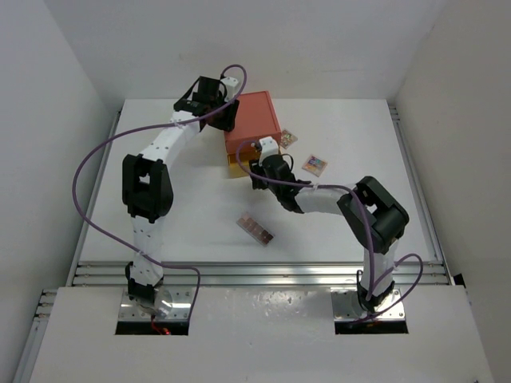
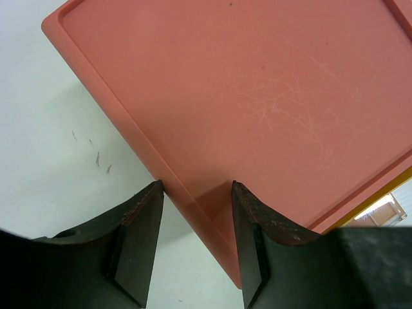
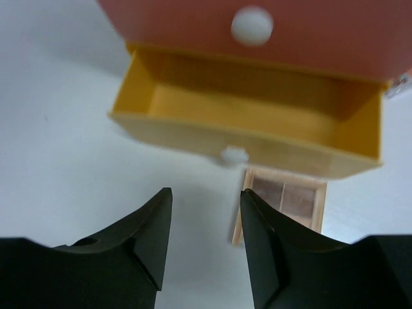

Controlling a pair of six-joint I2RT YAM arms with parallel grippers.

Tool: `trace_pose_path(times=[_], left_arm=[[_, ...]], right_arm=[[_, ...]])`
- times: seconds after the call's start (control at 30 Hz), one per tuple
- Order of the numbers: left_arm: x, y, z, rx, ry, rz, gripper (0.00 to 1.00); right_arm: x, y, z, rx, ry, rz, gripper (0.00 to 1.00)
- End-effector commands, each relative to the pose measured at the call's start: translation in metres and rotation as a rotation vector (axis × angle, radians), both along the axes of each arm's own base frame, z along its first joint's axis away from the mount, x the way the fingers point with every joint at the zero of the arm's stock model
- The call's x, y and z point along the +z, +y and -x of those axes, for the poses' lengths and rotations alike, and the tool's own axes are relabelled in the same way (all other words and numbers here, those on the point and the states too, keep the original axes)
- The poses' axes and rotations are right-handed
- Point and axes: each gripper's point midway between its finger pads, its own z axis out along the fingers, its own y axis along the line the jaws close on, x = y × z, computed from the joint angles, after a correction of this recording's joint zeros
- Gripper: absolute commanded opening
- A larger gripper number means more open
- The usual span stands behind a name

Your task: Organize the makeup

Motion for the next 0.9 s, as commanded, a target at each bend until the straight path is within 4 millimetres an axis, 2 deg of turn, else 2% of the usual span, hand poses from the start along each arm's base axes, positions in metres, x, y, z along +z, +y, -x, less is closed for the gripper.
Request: trace_pose_path(times=[0.0,0.1,0.2,0.43,0.57,0.77,0.83,0.87], left_arm=[[-0.026,0.009,0.005,0.014,0.078,-0.042,0.51],[-0.026,0.009,0.005,0.014,0.078,-0.042,0.51],[-0.026,0.009,0.005,0.014,0.078,-0.042,0.51],[-0.026,0.009,0.005,0.014,0.078,-0.042,0.51],[-0.026,0.009,0.005,0.02,0.08,-0.035,0.51],[-0.026,0.009,0.005,0.02,0.08,-0.035,0.51],[-0.026,0.009,0.005,0.02,0.08,-0.035,0.51],[-0.026,0.009,0.005,0.02,0.08,-0.035,0.51]], right_arm=[[0.034,-0.006,-0.026,-0.066,-0.046,-0.03,0.48],[0.023,-0.002,-0.025,-0.083,-0.014,-0.055,0.48],[0.013,-0.002,-0.033,-0.149,0.014,-0.073,0.49],[0.017,0.008,-0.055,-0.183,-0.001,-0.076,0.48],[0.009,0.004,-0.06,-0.215,-0.001,-0.046,0.45],[-0.002,0.001,-0.06,-0.226,0.012,-0.021,0.45],[-0.005,0.009,-0.054,-0.2,0.025,-0.019,0.44],[-0.008,0.004,-0.058,-0.212,0.026,-0.018,0.44]])
